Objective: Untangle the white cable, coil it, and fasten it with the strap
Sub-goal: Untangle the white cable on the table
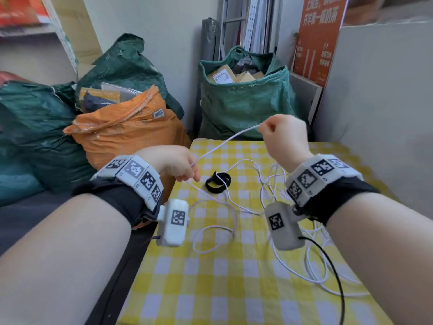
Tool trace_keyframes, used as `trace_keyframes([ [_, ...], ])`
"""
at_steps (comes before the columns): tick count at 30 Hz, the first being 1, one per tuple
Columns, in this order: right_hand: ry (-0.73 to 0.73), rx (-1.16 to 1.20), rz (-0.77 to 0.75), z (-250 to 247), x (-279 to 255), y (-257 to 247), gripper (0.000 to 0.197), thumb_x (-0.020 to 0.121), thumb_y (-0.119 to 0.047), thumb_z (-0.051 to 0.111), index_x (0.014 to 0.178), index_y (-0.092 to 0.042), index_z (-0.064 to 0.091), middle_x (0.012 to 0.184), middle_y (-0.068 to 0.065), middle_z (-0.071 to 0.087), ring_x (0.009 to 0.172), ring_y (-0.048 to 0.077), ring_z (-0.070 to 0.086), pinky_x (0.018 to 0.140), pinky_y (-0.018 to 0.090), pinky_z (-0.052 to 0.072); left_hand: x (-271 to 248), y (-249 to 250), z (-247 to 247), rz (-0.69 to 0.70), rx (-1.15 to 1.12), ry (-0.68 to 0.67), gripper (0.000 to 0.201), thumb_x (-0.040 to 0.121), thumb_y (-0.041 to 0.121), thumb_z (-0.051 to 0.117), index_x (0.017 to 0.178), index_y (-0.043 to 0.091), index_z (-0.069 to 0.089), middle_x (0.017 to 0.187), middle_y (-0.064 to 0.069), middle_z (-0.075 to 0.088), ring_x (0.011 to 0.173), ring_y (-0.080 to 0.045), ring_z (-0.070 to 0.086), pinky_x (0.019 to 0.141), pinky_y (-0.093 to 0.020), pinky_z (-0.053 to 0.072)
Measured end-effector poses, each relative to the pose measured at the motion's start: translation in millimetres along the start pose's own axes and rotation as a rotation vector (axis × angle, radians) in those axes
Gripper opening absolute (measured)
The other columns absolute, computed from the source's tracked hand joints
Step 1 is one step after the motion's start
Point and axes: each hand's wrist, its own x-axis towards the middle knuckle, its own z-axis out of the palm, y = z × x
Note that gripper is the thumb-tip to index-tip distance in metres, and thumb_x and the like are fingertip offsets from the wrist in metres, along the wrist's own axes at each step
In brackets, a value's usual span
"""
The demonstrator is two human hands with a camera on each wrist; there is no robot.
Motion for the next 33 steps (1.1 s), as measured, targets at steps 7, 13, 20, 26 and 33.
trace_keyframes([
  [7, -0.145, -0.194, 0.215, -1, -2, 20, 0.021, 0.088, -0.005, 0.045, 0.092, -0.006, 0.066, 0.093, 0.015, 0.061, 0.081, 0.031, 0.049, 0.070, 0.028, 0.039, 8, -17, 5, 0.005, -0.260, 0.075, 0.035, 0.100, 0.020, 0.040, 0.073, 0.013, 0.061, 0.056, 0.003, 0.057, 0.059, -0.012, 0.053, 0.056, -0.019, 0.040],
  [13, -0.333, 0.079, -0.302, 5, -22, -33, 0.047, 0.087, -0.011, 0.058, 0.132, -0.022, 0.055, 0.128, -0.004, 0.061, 0.093, 0.006, 0.059, 0.087, 0.010, 0.036, -1, 20, -2, 0.101, -0.544, -0.042, 0.033, 0.101, 0.026, 0.036, 0.072, 0.014, 0.046, 0.043, 0.006, 0.032, 0.047, -0.016, 0.042, 0.060, -0.031, 0.048],
  [20, -0.269, 0.109, -0.222, 5, -12, -15, 0.033, 0.095, -0.022, 0.052, 0.079, 0.002, 0.066, 0.075, 0.019, 0.064, 0.069, 0.028, 0.067, 0.071, 0.037, 0.052, -12, 10, -19, 0.226, -0.906, 0.048, 0.035, 0.100, 0.028, 0.042, 0.067, 0.017, 0.045, 0.049, 0.008, 0.025, 0.043, -0.009, 0.028, 0.056, -0.025, 0.035],
  [26, -0.267, -0.145, 0.093, 10, -3, 25, 0.034, 0.088, -0.008, 0.044, 0.054, -0.010, 0.041, 0.060, 0.010, 0.045, 0.067, 0.031, 0.049, 0.059, 0.028, 0.039, -6, -7, -24, 0.250, -1.124, 0.181, 0.035, 0.102, 0.027, 0.036, 0.070, 0.018, 0.047, 0.045, 0.009, 0.029, 0.042, -0.007, 0.028, 0.058, -0.026, 0.026],
  [33, -0.287, -0.014, -0.027, 5, -9, -4, 0.059, 0.086, -0.010, 0.054, 0.142, -0.020, 0.039, 0.125, 0.008, 0.057, 0.099, 0.020, 0.056, 0.082, 0.030, 0.046, -3, 3, -10, 0.306, -1.056, 0.118, 0.030, 0.103, 0.021, 0.033, 0.078, 0.015, 0.049, 0.049, 0.006, 0.033, 0.046, -0.010, 0.030, 0.059, -0.028, 0.031],
])
